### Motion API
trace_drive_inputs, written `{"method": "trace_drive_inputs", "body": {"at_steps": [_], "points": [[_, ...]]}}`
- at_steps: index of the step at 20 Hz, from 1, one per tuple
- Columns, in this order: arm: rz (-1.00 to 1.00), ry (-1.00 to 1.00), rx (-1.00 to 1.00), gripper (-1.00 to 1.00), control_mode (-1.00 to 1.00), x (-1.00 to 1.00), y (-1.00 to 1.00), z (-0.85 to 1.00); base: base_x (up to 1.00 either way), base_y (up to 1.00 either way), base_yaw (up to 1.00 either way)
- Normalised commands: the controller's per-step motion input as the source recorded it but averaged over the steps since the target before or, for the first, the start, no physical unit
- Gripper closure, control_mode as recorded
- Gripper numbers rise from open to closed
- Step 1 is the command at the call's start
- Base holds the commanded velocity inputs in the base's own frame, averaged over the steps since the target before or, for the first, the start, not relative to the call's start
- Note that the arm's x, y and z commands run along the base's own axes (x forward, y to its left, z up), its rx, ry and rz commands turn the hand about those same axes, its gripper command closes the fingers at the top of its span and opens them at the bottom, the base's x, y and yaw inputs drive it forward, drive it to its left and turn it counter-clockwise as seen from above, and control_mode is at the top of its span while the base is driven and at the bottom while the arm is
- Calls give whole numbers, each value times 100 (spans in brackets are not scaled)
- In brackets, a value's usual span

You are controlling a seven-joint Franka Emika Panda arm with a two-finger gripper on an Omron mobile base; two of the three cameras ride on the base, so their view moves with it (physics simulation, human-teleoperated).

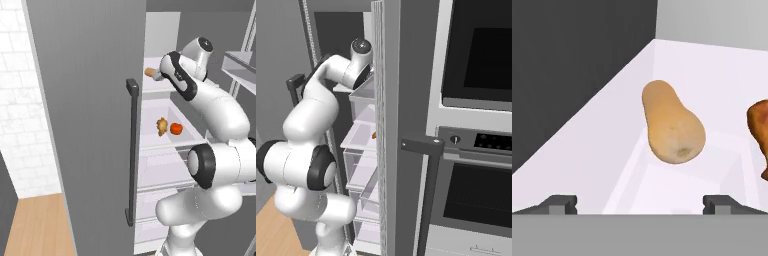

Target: Place one squash and one chicken drumstick in each tupperware on the nearby counter, to pack two identical lunches.

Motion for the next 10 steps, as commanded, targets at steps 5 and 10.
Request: {"method": "trace_drive_inputs", "body": {"at_steps": [5, 10], "points": [[4, 0, 0, -100, -100, 36, 0, -10, 0, 0, 0], [3, 0, 0, -100, -100, 32, 0, -12, 0, 0, 0]]}}
